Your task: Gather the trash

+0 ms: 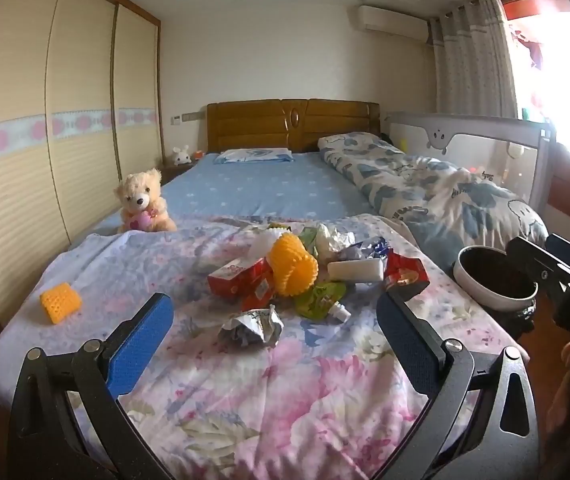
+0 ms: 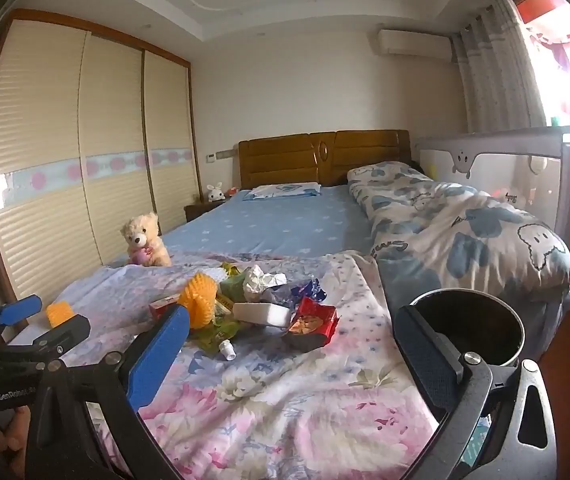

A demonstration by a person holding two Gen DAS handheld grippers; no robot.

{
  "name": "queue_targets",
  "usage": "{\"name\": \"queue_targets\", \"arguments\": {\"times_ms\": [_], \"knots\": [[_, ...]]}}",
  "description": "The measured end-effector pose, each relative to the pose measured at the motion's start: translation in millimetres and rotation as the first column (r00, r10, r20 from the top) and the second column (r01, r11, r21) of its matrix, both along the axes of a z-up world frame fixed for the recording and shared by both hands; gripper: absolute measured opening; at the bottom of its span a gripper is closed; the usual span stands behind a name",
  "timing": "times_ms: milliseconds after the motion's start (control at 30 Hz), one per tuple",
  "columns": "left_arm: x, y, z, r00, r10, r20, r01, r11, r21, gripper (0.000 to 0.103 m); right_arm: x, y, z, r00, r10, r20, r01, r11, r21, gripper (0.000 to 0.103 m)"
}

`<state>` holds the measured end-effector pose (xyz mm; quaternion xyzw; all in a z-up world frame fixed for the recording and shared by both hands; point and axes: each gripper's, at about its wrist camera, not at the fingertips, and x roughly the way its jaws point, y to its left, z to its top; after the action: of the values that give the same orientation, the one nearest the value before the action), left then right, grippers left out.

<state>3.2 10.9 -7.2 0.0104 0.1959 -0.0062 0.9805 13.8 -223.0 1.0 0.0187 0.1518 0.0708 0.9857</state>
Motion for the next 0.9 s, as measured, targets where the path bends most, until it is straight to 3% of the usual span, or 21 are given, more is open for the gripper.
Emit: {"name": "queue_targets", "arguments": {"times_ms": [900], "knots": [[1.3,0.9,-4.2,1.0,0.004,-0.005,-0.004,1.0,0.002,0.103,3.5,3.3,-4.3,0.999,0.033,-0.033,-0.033,0.999,0.009,0.103]]}}
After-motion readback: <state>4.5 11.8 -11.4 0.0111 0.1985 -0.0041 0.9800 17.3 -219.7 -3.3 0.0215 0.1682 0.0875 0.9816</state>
